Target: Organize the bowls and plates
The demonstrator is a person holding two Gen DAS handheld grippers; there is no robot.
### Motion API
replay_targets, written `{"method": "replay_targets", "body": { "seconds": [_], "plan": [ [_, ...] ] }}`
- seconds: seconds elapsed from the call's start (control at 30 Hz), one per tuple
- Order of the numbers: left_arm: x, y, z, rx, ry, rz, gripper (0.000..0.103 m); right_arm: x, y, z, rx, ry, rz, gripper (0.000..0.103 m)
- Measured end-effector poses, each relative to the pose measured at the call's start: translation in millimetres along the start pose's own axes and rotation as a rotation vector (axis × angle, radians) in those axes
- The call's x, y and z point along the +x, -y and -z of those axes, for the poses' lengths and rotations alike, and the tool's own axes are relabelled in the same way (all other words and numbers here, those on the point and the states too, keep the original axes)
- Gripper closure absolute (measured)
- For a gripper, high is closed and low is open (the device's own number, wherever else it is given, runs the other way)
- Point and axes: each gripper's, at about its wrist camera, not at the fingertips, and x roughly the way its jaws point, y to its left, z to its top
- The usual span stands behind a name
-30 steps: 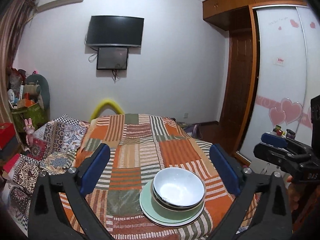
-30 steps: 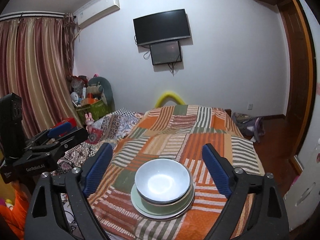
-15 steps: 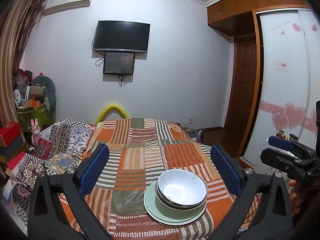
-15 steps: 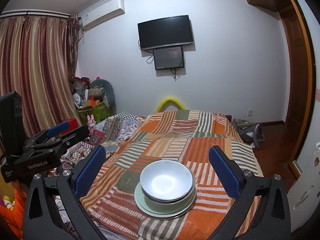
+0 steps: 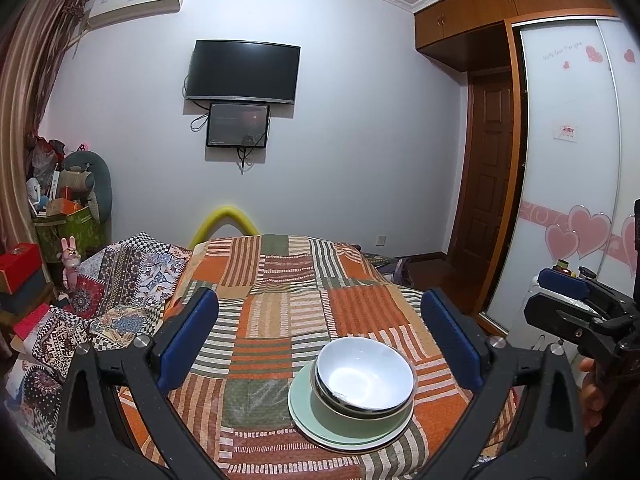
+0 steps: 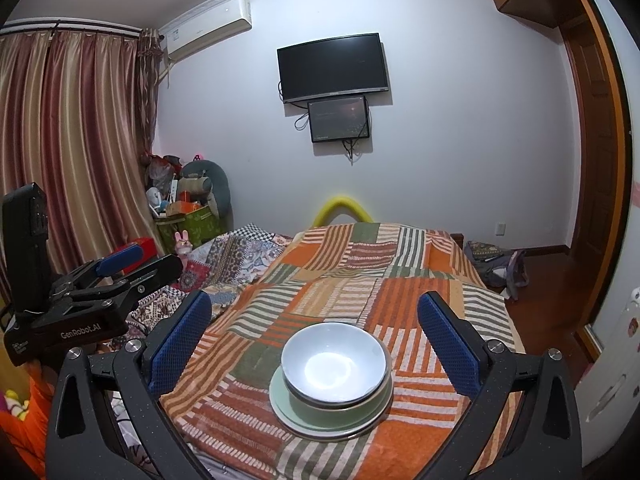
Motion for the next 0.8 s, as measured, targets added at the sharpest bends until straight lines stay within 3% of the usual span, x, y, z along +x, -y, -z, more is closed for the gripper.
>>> {"method": "replay_targets", "body": {
  "seconds": [0.8],
  "plan": [
    [-2.8,4.9,0.5,0.016,-0.003,0.019,0.0,-3.0,-3.1,-2.8,-0.007,-0.002,-0.002,0.0]
  ]
}}
